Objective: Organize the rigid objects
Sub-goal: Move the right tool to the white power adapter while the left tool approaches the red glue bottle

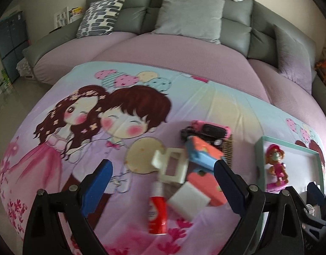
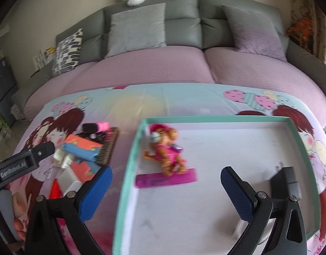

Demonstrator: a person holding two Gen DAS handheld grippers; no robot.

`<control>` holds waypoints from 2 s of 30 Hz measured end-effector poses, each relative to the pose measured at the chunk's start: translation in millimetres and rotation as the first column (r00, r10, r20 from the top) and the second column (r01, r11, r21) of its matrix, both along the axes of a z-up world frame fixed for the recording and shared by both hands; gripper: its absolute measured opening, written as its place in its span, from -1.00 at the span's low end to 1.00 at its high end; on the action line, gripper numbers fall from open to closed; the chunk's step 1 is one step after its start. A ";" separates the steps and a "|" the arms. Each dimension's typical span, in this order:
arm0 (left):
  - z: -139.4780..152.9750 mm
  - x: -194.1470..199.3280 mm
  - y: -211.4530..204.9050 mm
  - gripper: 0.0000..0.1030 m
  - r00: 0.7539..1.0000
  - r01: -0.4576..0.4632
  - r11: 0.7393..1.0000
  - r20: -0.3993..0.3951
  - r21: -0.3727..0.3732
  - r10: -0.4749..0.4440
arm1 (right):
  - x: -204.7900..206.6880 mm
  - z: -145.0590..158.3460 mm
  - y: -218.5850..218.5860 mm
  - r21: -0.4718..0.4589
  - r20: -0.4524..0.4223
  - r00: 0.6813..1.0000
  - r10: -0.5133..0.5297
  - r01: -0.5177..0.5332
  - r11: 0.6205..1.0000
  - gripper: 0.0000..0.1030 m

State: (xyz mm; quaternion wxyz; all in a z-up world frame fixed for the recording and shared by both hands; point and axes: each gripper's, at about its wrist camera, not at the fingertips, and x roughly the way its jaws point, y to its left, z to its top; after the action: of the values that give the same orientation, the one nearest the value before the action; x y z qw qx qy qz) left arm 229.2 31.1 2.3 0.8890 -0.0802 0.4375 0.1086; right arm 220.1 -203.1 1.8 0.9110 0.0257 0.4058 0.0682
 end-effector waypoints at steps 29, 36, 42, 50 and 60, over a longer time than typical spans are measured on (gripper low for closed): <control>-43.8 -18.4 80.8 0.86 0.977 -0.135 0.983 -0.182 -0.128 0.110 | -8.4 -18.8 121.2 0.002 -0.030 0.956 0.290 -0.291 0.957 0.81; -52.5 -21.3 95.6 0.86 0.970 -0.170 0.971 -0.200 -0.171 0.134 | -6.2 -34.3 139.0 -0.005 -0.073 0.940 0.333 -0.335 0.942 0.59; -55.0 -21.2 99.4 0.86 0.969 -0.172 0.968 -0.209 -0.185 0.132 | -7.0 -38.7 149.7 -0.049 -0.069 0.931 0.360 -0.363 0.930 0.49; -57.7 -20.6 103.1 0.86 0.966 -0.185 0.964 -0.215 -0.193 0.142 | -14.3 -39.2 163.3 -0.081 -0.074 0.908 0.412 -0.417 0.905 0.21; -55.8 -22.4 101.5 0.86 0.967 -0.175 0.966 -0.218 -0.189 0.132 | -4.5 -50.5 156.7 0.032 -0.115 0.919 0.378 -0.377 0.926 0.08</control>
State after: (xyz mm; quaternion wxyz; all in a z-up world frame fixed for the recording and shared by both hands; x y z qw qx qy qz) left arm 206.8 132.6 -53.5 0.8151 -0.1943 0.5277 0.1391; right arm 215.5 -46.3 -48.7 0.8549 -0.0446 0.4562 0.2428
